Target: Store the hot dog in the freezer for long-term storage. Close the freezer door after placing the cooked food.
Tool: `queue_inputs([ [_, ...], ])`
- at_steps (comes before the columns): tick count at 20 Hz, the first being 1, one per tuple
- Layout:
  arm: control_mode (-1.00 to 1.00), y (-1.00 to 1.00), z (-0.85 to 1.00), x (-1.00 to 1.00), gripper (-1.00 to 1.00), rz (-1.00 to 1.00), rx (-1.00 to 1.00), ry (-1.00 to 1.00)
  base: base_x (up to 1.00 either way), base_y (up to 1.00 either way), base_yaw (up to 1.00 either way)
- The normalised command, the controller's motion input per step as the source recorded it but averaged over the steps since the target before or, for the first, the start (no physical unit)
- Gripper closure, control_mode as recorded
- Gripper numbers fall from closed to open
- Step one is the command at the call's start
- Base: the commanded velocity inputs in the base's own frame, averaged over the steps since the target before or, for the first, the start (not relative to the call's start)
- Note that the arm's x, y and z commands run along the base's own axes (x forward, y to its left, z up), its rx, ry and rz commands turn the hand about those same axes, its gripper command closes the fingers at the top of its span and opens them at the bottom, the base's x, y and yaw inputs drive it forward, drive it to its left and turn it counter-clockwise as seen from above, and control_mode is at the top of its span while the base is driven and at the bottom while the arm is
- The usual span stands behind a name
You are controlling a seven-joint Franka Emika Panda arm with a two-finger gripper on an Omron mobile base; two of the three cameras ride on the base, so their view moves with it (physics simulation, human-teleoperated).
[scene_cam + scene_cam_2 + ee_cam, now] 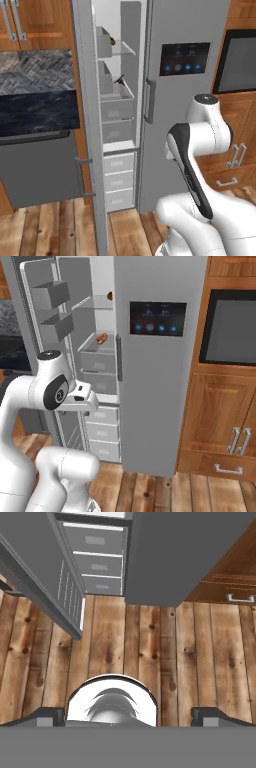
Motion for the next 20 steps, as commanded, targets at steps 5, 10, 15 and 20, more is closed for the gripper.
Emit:
queue_inputs([
  [5, 1.00, 0.00, 0.00, 0.00, -1.00, 0.00, 0.00, 0.00, -0.16, 0.34, 0.00],
  [10, 1.00, 0.00, 0.00, 0.00, -1.00, 0.00, 0.00, 0.00, -0.03, 0.49, 0.00],
  [15, 1.00, 0.00, 0.00, 0.00, -1.00, 0.00, 0.00, 0.00, -0.09, 0.17, 0.00],
  [20, 1.00, 0.00, 0.00, 0.00, -1.00, 0.00, 0.00, 0.00, -0.01, 0.00, 0.00],
])
